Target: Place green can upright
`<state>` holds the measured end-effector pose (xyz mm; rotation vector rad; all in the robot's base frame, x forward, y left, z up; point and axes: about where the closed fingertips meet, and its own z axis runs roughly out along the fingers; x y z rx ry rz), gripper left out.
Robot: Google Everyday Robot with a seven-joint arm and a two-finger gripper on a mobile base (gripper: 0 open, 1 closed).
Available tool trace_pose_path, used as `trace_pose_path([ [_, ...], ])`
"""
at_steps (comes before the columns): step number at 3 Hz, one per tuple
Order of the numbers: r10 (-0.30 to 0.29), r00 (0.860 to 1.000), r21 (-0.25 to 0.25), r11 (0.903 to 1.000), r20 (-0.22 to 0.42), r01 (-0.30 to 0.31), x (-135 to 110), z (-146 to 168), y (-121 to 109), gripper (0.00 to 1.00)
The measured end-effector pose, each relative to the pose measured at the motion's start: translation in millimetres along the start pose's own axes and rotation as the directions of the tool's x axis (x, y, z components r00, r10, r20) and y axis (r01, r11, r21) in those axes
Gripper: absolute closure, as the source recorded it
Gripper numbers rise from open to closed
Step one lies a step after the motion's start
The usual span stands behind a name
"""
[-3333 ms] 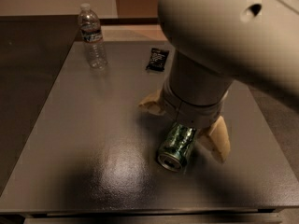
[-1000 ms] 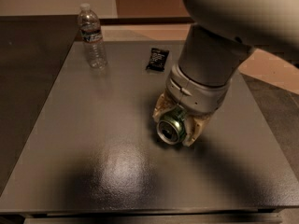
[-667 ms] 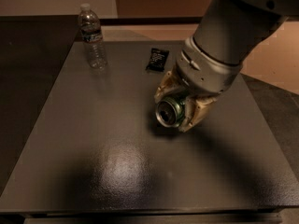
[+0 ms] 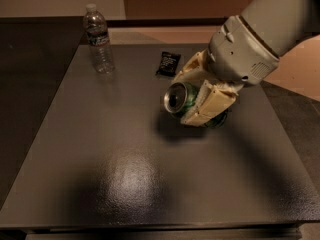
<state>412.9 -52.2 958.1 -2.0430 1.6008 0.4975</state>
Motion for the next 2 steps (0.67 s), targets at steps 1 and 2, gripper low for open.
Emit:
trace_pose_path([
  [1, 0.164, 0.977, -0.001, 0.9861, 0.136, -0.166, -5.9, 0.7, 3.2, 1.0],
  [2, 0.267, 0.922, -0.025, 0.9623, 0.279, -0.271, -9.4, 3.8, 7.1, 1.0],
])
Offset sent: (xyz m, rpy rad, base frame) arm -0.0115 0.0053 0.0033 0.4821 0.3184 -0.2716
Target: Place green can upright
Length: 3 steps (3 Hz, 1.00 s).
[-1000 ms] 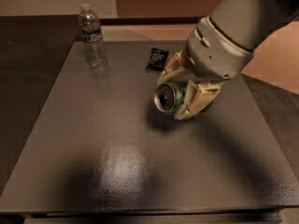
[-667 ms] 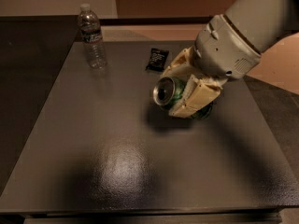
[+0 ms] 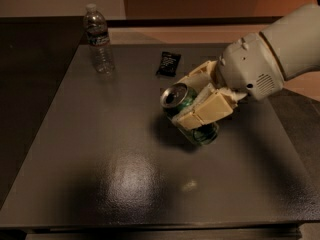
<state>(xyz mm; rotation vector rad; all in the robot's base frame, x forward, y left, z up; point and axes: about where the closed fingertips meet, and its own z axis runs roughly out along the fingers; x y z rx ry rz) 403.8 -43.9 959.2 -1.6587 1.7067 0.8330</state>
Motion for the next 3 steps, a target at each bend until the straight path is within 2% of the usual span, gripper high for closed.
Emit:
trace_pose_path([
  [1, 0.045, 0.987, -0.005, 0.999, 0.153, -0.045, -3.5, 2.4, 2.0, 1.0],
  [2, 0.044, 0.958, -0.005, 0.999, 0.284, -0.045, -3.1, 4.5, 0.9, 1.0],
  [3, 0.007, 0.934, -0.002, 1.0, 0.356, -0.007, -2.8, 6.7, 1.6, 1.0],
])
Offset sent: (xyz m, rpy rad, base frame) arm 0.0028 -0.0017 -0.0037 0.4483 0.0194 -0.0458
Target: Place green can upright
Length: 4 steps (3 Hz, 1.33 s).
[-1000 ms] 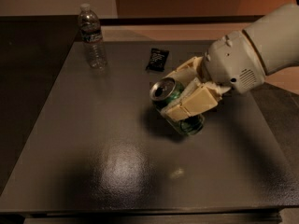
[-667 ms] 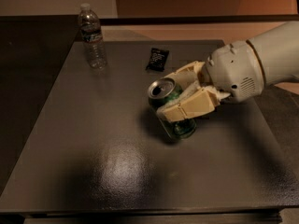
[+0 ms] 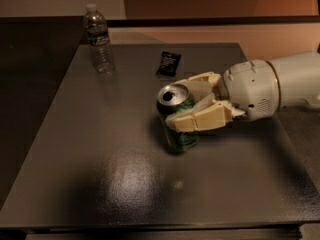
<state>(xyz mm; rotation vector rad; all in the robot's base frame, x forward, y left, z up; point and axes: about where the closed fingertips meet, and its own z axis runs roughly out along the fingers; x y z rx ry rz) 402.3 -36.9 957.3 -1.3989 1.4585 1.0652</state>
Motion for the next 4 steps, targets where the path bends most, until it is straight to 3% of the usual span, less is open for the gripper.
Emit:
trace_pose_path([
  [2, -0.006, 0.998, -0.016, 0.9999, 0.067, 0.007, 14.6, 5.0, 2.1, 1.0],
  [4, -0.005, 0.995, -0.068, 0.9976, 0.1, 0.012, 39.6, 13.7, 4.9, 1.0],
])
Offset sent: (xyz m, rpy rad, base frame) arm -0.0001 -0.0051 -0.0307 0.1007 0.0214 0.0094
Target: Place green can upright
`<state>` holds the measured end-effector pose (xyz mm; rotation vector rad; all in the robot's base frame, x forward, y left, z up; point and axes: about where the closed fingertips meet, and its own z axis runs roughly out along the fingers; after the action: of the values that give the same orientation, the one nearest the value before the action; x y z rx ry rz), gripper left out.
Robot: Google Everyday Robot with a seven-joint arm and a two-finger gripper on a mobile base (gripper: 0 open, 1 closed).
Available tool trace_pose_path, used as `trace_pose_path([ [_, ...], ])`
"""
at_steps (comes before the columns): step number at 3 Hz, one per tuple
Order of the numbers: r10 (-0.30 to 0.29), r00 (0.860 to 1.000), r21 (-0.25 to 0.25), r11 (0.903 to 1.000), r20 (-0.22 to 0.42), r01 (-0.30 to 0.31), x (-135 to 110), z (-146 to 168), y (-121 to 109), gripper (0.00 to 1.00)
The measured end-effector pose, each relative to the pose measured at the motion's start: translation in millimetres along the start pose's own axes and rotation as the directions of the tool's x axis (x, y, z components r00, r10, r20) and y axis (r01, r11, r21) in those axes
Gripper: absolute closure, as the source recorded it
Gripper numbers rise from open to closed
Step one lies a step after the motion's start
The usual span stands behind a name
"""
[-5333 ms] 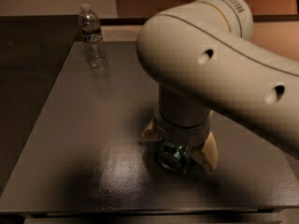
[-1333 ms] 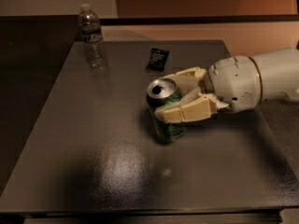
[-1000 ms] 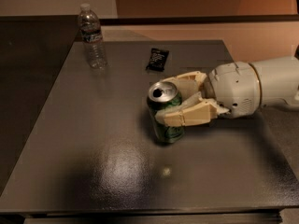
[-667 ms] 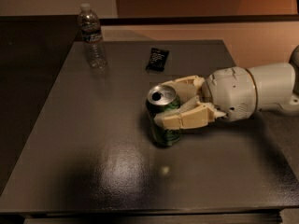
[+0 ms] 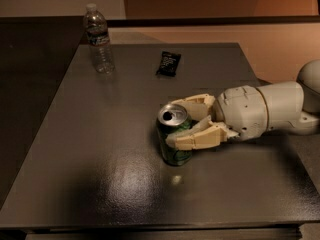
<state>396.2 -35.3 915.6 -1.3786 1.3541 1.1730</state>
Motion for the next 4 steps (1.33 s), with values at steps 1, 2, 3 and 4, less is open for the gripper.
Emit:
trace_pose_path([
  [1, 0.003, 0.999, -0.017, 0.9999, 0.049, -0.002, 7.0, -1.4, 1.0, 0.83],
  [2, -0.021, 0.996, -0.03, 0.9993, 0.091, 0.024, 10.9, -2.6, 3.4, 0.59],
  [3, -0.023, 0.996, -0.032, 0.9992, 0.087, 0.026, 9.5, -0.7, 3.8, 0.36],
  [4, -0.025, 0.996, -0.035, 0.999, 0.086, 0.029, 8.1, 1.2, 4.4, 0.12],
])
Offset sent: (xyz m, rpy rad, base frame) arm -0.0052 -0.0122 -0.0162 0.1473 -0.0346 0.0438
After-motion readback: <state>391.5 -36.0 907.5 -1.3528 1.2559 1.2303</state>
